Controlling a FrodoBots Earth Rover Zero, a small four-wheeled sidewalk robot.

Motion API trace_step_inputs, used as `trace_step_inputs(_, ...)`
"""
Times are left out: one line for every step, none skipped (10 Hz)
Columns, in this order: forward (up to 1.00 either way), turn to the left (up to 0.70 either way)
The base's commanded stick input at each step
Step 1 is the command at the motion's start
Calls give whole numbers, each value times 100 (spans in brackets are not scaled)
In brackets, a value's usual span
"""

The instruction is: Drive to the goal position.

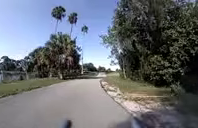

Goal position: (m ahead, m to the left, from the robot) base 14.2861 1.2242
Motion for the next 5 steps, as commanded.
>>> trace_step_inputs(85,0)
trace_step_inputs(85,8)
trace_step_inputs(85,32)
trace_step_inputs(85,33)
trace_step_inputs(85,34)
